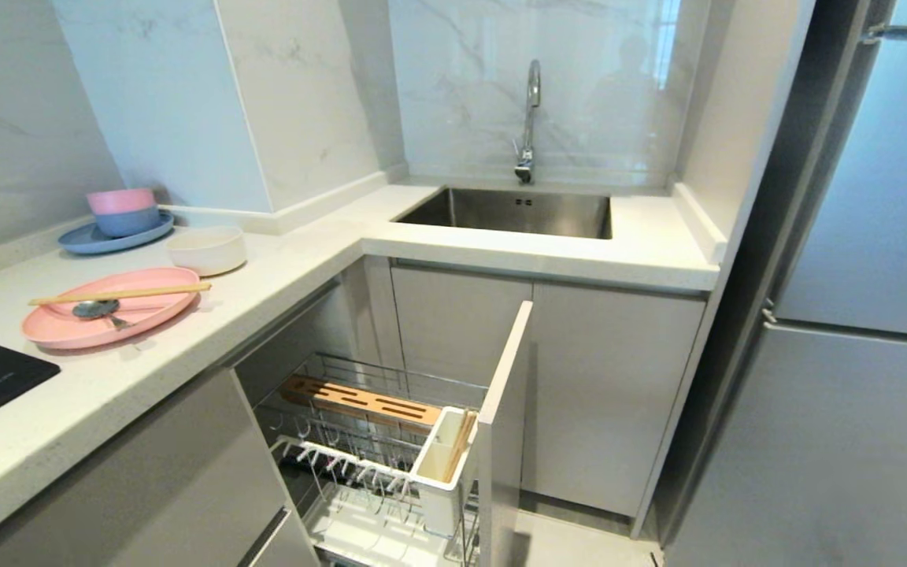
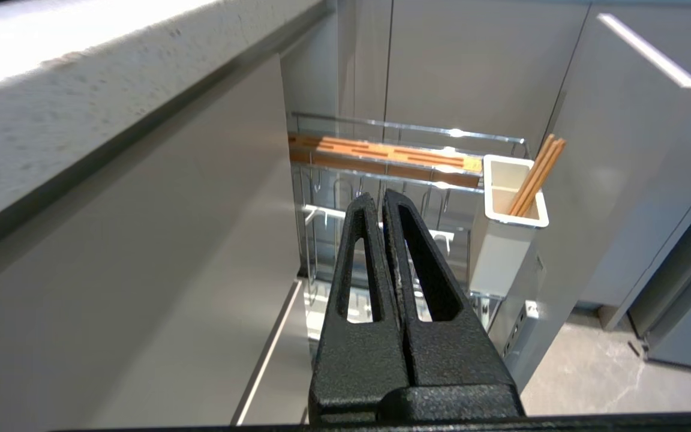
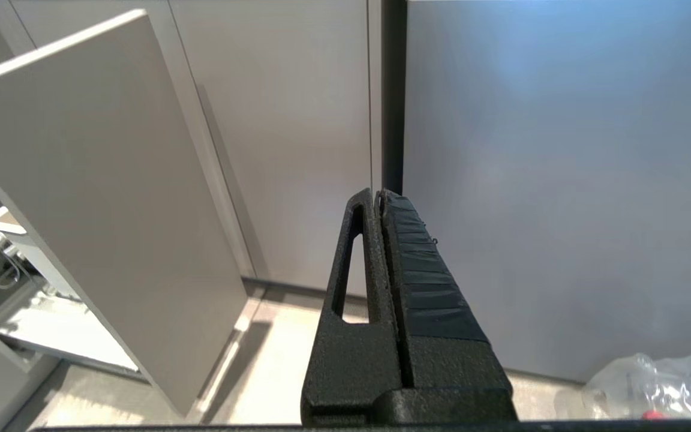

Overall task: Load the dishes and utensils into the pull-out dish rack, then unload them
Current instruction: Pick up the bowl and place it in the cupboard

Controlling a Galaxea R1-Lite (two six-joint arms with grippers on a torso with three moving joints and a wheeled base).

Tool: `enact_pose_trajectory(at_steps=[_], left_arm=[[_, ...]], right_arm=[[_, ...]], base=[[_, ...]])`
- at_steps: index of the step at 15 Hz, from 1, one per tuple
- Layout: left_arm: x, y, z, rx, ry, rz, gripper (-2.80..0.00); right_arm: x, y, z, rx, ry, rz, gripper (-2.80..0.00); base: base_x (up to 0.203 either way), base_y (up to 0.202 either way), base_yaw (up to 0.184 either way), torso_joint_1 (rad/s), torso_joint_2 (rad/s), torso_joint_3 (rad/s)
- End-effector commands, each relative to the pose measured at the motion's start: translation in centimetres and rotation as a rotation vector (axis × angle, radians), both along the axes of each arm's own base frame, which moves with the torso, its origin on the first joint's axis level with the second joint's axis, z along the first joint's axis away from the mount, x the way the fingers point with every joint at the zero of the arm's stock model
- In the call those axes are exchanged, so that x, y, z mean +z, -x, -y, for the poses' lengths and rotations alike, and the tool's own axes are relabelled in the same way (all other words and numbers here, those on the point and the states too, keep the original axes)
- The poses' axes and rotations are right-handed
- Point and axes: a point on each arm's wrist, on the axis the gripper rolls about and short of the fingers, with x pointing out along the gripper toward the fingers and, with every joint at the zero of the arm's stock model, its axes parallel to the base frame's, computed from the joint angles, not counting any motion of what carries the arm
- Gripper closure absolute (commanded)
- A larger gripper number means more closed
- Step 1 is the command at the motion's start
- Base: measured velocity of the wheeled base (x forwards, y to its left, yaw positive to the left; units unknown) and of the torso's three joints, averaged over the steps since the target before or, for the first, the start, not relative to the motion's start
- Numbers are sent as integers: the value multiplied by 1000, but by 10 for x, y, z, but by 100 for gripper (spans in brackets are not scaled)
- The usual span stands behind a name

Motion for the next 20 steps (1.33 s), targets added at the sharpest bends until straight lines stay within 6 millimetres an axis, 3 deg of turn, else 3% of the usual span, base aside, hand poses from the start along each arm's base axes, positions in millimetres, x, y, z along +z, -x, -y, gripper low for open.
enact_pose_trajectory(at_steps=[1,20], left_arm=[[0,0,0,-1,-1,0,0],[0,0,0,0,-1,0,0]], right_arm=[[0,0,0,0,0,-2,0],[0,0,0,0,0,-2,0]], base=[[0,0,0,1,1,-192],[0,0,0,4,2,-199]])
